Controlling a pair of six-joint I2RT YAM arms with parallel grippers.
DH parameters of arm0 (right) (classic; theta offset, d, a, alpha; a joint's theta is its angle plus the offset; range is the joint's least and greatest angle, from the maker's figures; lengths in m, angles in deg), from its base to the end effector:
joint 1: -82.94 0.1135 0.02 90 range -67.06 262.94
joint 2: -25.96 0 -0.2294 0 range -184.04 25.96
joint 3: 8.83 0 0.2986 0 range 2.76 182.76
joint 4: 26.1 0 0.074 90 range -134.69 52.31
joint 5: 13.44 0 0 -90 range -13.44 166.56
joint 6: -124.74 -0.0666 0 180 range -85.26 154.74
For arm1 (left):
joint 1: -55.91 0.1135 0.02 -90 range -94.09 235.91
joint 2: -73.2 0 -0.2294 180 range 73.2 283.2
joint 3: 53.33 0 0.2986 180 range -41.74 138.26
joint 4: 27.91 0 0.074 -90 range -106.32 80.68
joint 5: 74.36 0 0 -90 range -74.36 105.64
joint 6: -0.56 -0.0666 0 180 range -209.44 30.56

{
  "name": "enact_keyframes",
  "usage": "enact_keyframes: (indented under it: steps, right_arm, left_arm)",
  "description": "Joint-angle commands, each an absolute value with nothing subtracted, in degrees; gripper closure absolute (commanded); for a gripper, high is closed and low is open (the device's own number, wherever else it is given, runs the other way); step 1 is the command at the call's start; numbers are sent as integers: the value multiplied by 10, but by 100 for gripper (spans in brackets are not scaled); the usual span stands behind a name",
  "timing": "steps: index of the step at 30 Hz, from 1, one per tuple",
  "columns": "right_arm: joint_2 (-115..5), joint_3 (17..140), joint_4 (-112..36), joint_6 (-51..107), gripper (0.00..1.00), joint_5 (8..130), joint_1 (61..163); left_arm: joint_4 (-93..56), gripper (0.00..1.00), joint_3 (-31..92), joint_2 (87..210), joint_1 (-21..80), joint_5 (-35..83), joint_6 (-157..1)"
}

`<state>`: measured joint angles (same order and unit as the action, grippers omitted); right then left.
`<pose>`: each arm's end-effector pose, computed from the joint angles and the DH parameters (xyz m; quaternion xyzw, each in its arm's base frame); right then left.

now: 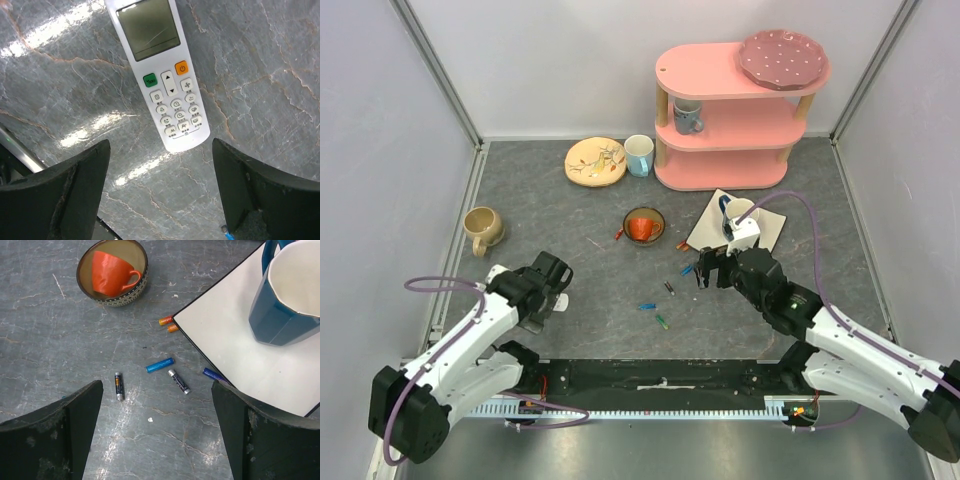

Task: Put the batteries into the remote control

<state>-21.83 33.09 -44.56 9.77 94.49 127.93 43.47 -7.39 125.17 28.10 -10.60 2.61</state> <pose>0.2182 0.1892 0.1963 -0.0611 0.8320 0.1998 0.5139 0.1949 -0.0695 0.1323 -0.5358 0.8066 0.0206 0.2488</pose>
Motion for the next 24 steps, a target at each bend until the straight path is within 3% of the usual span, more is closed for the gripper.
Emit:
enact_keyframes:
  steps: [1, 24]
  right_arm:
    - [-197, 323, -430, 94, 2, 931, 1279]
    - [-203, 333, -445, 91, 2, 917, 1279]
  left_arm:
    - [435, 13, -80, 1262, 286, -120, 109]
    - [312, 16, -76, 1383, 418, -79, 38]
